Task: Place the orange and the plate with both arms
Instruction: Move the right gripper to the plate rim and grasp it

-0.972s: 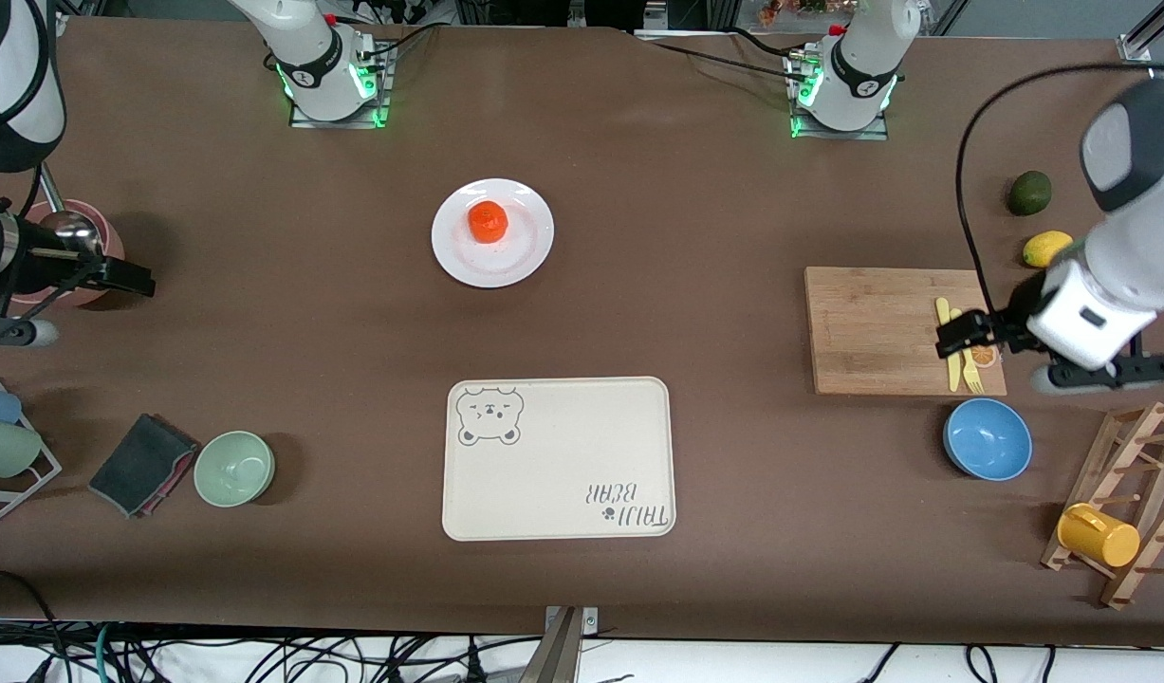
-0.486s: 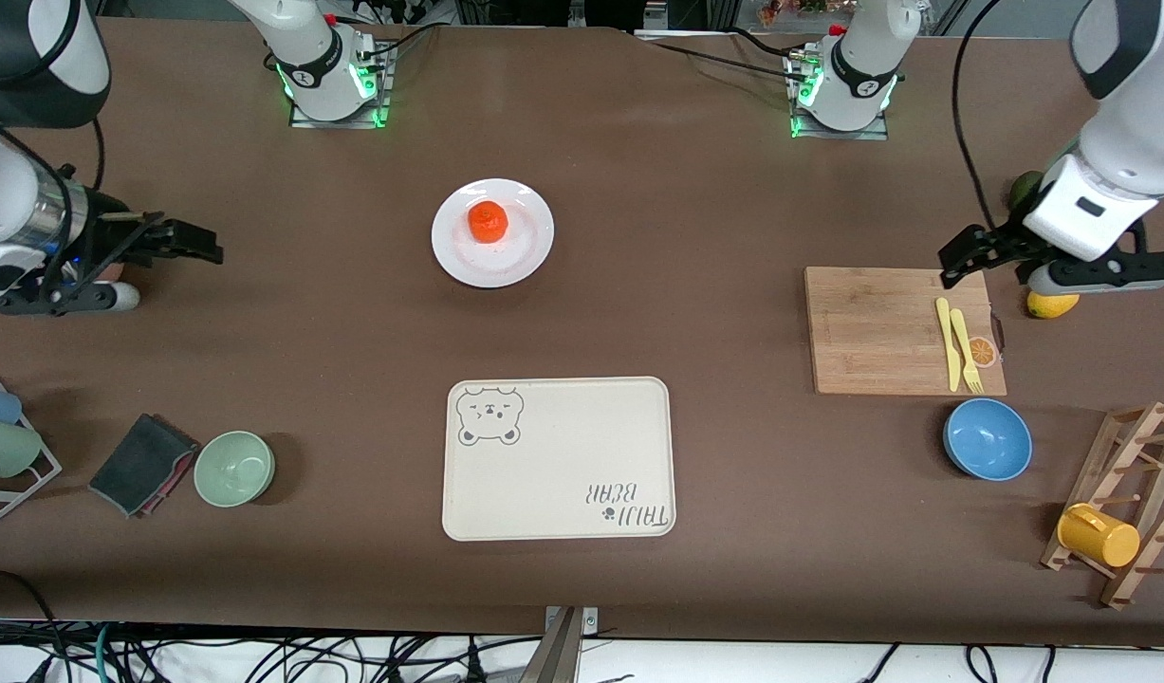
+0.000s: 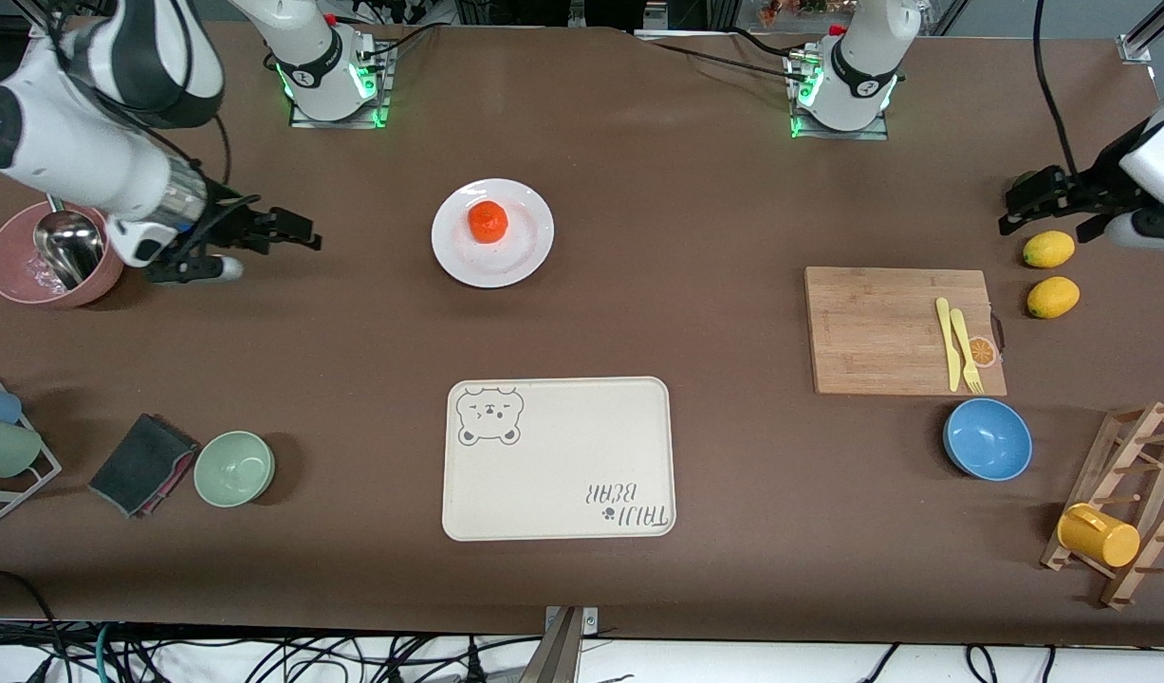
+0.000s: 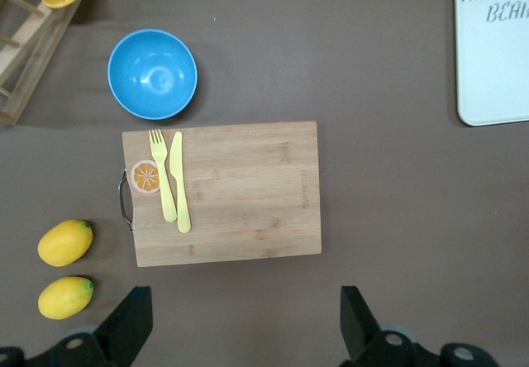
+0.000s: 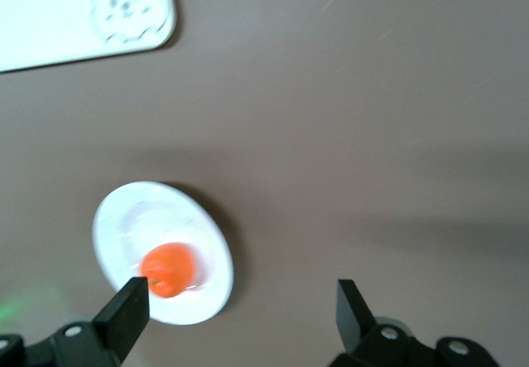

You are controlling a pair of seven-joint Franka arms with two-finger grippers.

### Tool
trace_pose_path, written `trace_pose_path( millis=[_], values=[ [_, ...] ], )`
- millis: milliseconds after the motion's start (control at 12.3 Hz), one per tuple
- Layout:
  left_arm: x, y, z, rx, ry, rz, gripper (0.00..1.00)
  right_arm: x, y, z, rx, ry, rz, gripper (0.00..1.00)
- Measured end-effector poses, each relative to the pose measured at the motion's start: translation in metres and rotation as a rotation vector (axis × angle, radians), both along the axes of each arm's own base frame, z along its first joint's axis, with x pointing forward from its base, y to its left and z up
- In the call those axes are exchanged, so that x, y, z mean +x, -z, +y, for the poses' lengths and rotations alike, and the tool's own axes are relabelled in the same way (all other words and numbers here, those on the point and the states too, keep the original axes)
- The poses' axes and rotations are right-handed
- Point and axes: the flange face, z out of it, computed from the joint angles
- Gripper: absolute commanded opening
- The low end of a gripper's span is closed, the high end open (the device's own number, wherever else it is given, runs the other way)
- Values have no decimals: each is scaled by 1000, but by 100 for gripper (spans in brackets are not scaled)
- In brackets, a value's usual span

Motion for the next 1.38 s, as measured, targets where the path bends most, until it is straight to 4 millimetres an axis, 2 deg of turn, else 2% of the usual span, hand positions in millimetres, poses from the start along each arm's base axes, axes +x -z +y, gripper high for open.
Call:
trace_pose_path(
  millis=[162,324,486,648,891,1053,1134,1377],
  values=[
    [0,-8,-6,0,13,3,100,-16,38,4,153,-16,-20,100],
    [6,2,-10,2,21,24,100,-33,81,2,240,-28,-47,100],
    [12,13,-8,24,25,44,100,-43,114,8,255,-25,-33,100],
    [14,15,-6,37,26,48,100,-49,139,24,314,-16,-68,100],
    [15,6,-1,40,19,29,100,-67,182,58,361,14,-136,99],
    [15,4,-1,40,21,24,100,-80,200,82,353,22,-159,99],
    [15,4,-1,40,22,25,100,-83,204,88,353,13,-165,99],
    [15,5,0,40,23,27,100,-84,206,86,357,11,-172,97]
  ],
)
